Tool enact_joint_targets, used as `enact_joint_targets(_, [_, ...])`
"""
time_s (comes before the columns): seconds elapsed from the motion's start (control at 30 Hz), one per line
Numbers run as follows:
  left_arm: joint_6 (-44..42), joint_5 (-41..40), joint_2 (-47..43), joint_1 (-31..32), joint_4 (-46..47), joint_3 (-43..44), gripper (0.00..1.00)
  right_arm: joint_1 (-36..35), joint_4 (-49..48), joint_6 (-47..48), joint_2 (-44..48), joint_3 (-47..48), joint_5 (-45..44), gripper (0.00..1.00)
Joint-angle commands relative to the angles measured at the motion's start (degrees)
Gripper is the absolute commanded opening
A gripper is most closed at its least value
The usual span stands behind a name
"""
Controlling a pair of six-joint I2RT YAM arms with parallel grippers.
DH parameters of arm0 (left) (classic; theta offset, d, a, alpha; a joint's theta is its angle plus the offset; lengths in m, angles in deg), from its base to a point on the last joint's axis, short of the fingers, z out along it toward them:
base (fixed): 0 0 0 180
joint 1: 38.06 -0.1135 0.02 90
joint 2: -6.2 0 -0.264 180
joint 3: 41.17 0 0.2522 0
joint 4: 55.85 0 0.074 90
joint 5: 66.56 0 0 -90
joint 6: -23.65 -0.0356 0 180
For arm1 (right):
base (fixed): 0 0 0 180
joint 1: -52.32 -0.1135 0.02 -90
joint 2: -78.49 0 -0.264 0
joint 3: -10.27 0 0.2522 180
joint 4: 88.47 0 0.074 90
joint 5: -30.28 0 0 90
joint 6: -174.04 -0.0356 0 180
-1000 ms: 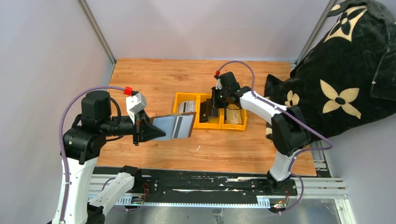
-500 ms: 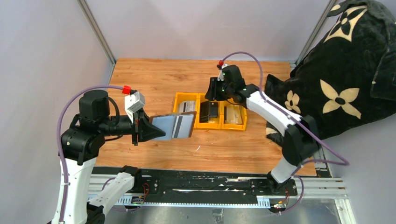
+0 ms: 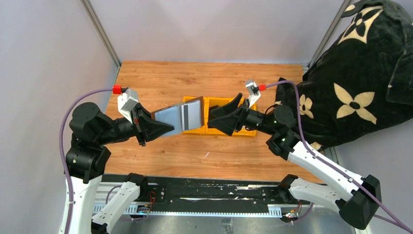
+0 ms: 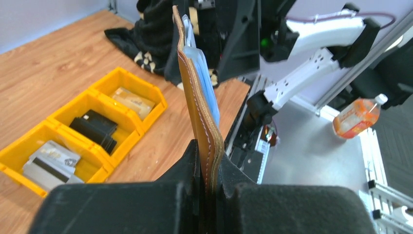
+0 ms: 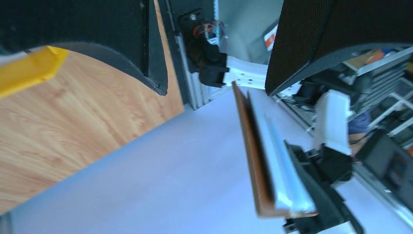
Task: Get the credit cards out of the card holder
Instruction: Place the credit card in the storage box, then remove the credit card from the card holder.
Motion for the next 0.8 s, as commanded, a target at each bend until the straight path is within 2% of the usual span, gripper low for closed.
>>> enact_joint_targets(0.0, [8.6, -1.1, 0.5, 0.3, 10.0, -0.3, 0.00, -2.4, -14.1, -6.7, 1.5, -3.7, 2.0, 0.77])
enact_joint_targets(0.2, [12.9, -0.2, -0.1, 0.3, 13.7, -1.9, 0.00, -5.4, -27.6, -12.9, -3.8, -4.5, 1.7, 0.77])
enact_joint_targets(0.37, [13.4, 0.1, -0.1, 0.3, 13.7, -2.1, 0.00, -9.0, -29.3, -11.7, -7.2, -1.3, 1.3, 0.77])
enact_joint_targets(0.4, [13.5, 0.1, -0.2, 0.3, 13.7, -2.2, 0.00, -9.5, -29.2, -11.5, -7.6, -1.0, 1.2, 0.75])
enact_joint_targets(0.47, [13.4, 0.1, -0.4, 0.3, 13.6, -2.5, 0.00, -9.8, -29.7, -11.9, -8.6, -0.2, 1.0, 0.67])
enact_joint_targets(0.53, [13.2, 0.1, -0.7, 0.3, 13.5, -3.1, 0.00, -9.9, -30.3, -12.6, -9.2, 0.2, 0.5, 0.53])
enact_joint_targets(0.67, [12.8, 0.1, -2.0, 0.3, 12.8, -5.1, 0.00, -9.8, -29.8, -12.5, -8.4, -0.1, -1.2, 0.09])
enact_joint_targets(0.7, [12.3, -0.1, -2.3, 0.3, 12.3, -5.4, 0.00, -9.8, -28.9, -12.1, -8.0, 0.0, -1.3, 0.02])
enact_joint_targets(0.77, [11.0, -0.3, -2.7, 0.3, 10.6, -5.8, 0.02, -9.8, -26.0, -10.7, -6.7, 0.5, -0.8, 0.00])
